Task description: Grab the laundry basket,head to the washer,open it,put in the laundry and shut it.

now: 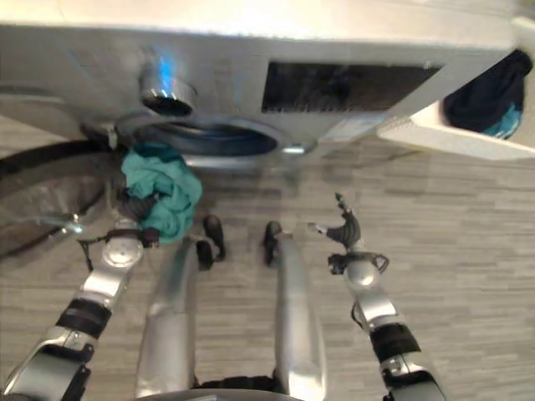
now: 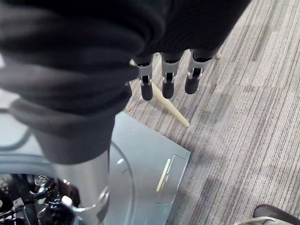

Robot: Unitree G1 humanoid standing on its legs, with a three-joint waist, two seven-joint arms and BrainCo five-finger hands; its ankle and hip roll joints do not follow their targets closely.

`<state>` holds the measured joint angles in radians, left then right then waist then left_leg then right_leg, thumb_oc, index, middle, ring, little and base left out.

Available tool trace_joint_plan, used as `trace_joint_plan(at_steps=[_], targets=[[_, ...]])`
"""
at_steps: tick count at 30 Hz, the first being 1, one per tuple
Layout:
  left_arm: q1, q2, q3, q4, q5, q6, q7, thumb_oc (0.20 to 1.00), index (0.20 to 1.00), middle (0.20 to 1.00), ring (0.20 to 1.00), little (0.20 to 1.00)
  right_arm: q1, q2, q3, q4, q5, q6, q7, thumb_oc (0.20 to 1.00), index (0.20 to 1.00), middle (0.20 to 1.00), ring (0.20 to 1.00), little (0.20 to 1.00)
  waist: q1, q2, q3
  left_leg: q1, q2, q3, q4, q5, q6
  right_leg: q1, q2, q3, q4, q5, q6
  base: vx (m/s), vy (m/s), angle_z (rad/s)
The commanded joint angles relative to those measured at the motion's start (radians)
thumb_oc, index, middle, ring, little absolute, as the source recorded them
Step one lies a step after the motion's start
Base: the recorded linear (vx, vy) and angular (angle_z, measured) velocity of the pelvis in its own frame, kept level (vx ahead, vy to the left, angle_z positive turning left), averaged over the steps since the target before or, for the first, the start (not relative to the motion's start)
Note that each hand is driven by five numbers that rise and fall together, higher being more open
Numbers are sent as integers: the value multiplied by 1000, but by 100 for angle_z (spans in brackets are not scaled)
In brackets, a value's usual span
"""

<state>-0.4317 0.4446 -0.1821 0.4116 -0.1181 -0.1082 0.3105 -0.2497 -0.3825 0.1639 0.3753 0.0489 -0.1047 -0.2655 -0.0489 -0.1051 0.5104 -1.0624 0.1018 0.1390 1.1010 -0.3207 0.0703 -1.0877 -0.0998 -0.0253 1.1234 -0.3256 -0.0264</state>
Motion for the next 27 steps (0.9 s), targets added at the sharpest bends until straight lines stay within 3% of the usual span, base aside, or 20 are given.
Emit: trace_joint_plan(at_steps=[1, 4, 9, 13, 16, 17, 21, 23, 27], targets=[[-132, 13, -19, 21, -52, -69, 87, 200, 200, 200, 200, 200, 77, -8, -20, -63, 28, -69, -38, 1000, 1000, 1000, 1000, 1000, -31, 40, -131, -90, 66, -78, 43, -38, -19, -61, -10, 5, -48, -8, 15, -3, -62, -3], [-229, 41, -42, 67, -63, -72, 109, 200, 200, 200, 200, 200, 87, -10, -15, -80, 41, -84, -28, 1000, 1000, 1000, 1000, 1000, -46, 42, -141, -152, 71, -93, 94, -54, -18, -121, -8, 10, 9, -28, 6, 2, -53, 4], [-507, 154, -125, 186, -86, -77, 138, 200, 200, 200, 200, 200, 102, -31, 15, -106, 65, -122, 2, 1000, 1000, 1000, 1000, 1000, -85, 48, -158, -242, 76, -105, 143, -66, -21, -213, 0, 11, 64, -37, 4, -10, -40, 7], [-744, 289, -253, 255, 18, -50, 202, 200, 200, 200, 200, 200, 94, -70, 32, -124, 76, -151, 22, 1000, 1000, 1000, 1000, 1000, -112, 60, -171, -314, 89, -114, 176, -71, -23, -274, 22, 9, 69, -18, 16, 5, -29, -7], [-859, 358, -354, 333, 82, -46, 194, 200, 200, 200, 200, 200, 85, -93, 34, -132, 88, -169, 33, 1000, 1000, 1000, 1000, 1000, -118, 61, -171, -347, 98, -120, 183, -71, -20, -301, 35, 7, 57, -1, 27, -5, -1, -14], [-949, 415, -450, 398, 128, -29, 160, 1000, 1000, 1000, 1000, 1000, 93, -115, 31, -135, 101, -179, 42, 1000, 1000, 1000, 1000, 1000, -129, 68, -171, -376, 103, -127, 193, -69, -14, -322, 49, 3, 44, 17, 38, 5, 3, -22], [-951, 398, -479, 443, 172, 0, 112, 1000, 1000, 1000, 1000, 1000, 109, -120, 26, -135, 105, -178, 49, 1000, 1000, 1000, 1000, 1000, -128, 72, -175, -384, 99, -131, 199, -68, -11, -330, 54, -4, 41, 22, 38, 7, -4, -10], [-932, 365, -485, 480, 164, 19, 31, 1000, 1000, 1000, 1000, 1000, 108, -119, 24, -124, 117, -161, 61, 1000, 1000, 1000, 1000, 1000, -128, 76, -181, -382, 89, -130, 193, -63, -10, -326, 53, -2, 36, 23, 36, 0, 0, 0], [-925, 316, -454, 494, 131, 16, 5, 1000, 1000, 1000, 1000, 1000, 96, -121, 29, -103, 125, -157, 75, 1000, 1000, 1000, 1000, 1000, -122, 78, -201, -365, 66, -129, 149, -49, -17, -315, 43, -2, 18, 22, 33, -1, -13, 8]])
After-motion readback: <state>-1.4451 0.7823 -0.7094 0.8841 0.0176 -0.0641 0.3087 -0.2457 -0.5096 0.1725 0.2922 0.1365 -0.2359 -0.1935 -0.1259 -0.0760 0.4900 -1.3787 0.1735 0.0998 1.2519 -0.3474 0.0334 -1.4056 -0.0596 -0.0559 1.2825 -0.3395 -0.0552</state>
